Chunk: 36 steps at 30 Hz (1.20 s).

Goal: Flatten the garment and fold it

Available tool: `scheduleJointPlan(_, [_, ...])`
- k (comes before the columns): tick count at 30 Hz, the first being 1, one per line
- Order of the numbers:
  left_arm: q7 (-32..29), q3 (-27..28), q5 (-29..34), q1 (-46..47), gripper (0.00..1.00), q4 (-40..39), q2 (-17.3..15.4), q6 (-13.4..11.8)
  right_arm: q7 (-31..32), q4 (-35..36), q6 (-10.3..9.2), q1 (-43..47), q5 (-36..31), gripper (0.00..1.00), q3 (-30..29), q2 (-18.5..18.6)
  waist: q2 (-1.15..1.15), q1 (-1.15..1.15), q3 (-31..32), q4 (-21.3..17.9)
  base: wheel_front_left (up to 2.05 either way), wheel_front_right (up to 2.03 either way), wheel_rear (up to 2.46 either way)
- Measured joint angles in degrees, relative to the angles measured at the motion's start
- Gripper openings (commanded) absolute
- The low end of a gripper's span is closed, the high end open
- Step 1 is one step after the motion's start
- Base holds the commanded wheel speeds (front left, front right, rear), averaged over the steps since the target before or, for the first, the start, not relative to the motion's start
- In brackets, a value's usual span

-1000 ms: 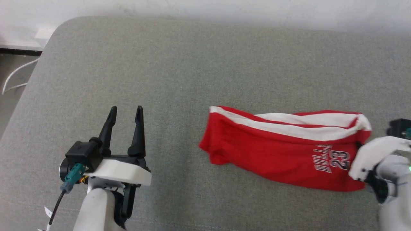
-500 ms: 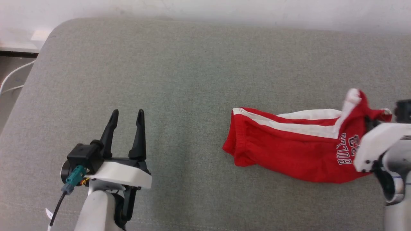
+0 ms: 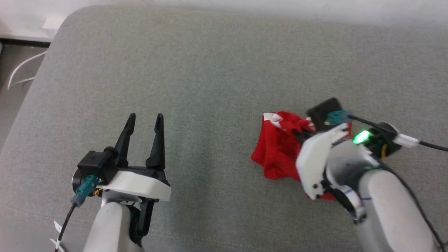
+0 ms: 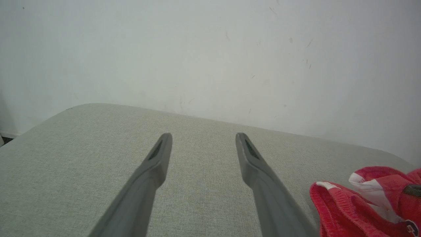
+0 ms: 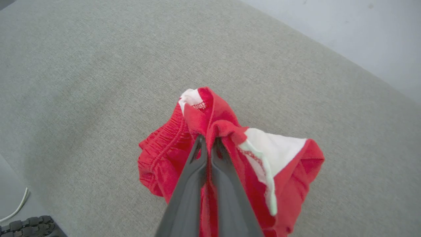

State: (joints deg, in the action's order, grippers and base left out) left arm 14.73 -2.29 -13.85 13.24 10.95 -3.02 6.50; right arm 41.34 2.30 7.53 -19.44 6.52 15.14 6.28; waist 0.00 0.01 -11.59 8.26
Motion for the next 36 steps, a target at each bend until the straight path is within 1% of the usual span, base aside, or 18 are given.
scheduleJointPlan(8, [0.0,-1.35,-0.89,0.99,1.0,0.38,0.02,-0.1,0.98,-13.65,0.01,-7.46,4.0,0.0,9.96,1.87,0.0,0.0,-1.65,1.89,0.0,0.0,0.0])
scheduleJointPlan(9, [0.0,-1.53,-0.91,1.14,1.0,0.42,0.02,-0.18,0.79,-14.64,0.01,-8.11,4.49,0.49,10.93,2.3,0.0,0.0,-1.8,2.07,0.0,0.0,0.0])
scheduleJointPlan(10, [0.0,-1.69,-1.0,1.27,1.0,0.52,0.02,-0.21,0.14,-15.41,0.01,-8.76,5.02,1.0,11.76,2.71,0.0,0.0,-1.93,2.24,0.0,0.0,0.0])
scheduleJointPlan(15, [0.0,-1.8,-1.32,1.32,1.0,0.76,0.02,-0.58,-4.76,-16.74,0.01,-11.44,6.9,1.0,13.22,3.69,0.0,0.0,-1.99,2.26,0.0,0.0,0.0])
scheduleJointPlan(20, [0.0,-1.65,-1.32,1.29,1.0,1.04,0.02,-0.68,-12.81,-14.58,0.01,-12.07,8.8,1.0,13.17,3.86,0.0,0.0,-1.19,1.53,0.0,0.0,0.0])
scheduleJointPlan(22, [0.0,-1.57,-1.3,1.25,1.0,1.16,0.02,-0.68,-17.02,-13.16,0.01,-11.99,9.36,1.0,11.71,3.71,0.0,0.0,-0.77,1.15,0.0,0.0,0.0])
scheduleJointPlan(23, [0.0,-1.49,-1.29,1.25,1.0,1.2,0.02,-0.68,-19.64,-12.23,0.01,-11.9,9.36,1.0,10.33,3.53,0.0,0.0,-0.55,0.93,0.0,0.0,0.0])
scheduleJointPlan(25, [0.0,-1.35,-1.26,1.22,1.0,1.21,0.03,-0.68,-25.1,-10.56,0.01,-10.92,9.37,1.0,5.76,2.32,0.0,0.0,-0.03,0.55,0.0,0.0,0.0])
scheduleJointPlan(29, [0.0,-1.01,-0.71,0.81,1.0,1.07,0.04,-0.67,-34.68,-7.87,0.01,-5.62,9.17,1.0,-4.72,-0.91,0.0,-0.01,1.25,-0.24,0.0,0.0,0.0])
scheduleJointPlan(32, [0.0,-0.43,-0.1,-0.12,1.0,0.67,0.03,-0.66,-38.98,-6.91,0.0,-0.99,9.12,1.0,-11.1,-2.54,0.0,-0.01,2.06,-1.15,0.0,0.0,0.0])
scheduleJointPlan(36, [0.0,0.02,0.36,-0.82,1.0,0.51,0.04,-0.66,-40.38,-8.18,0.0,4.05,8.84,1.0,-18.42,-3.11,0.0,-0.01,3.17,-2.35,0.0,0.0,0.0])
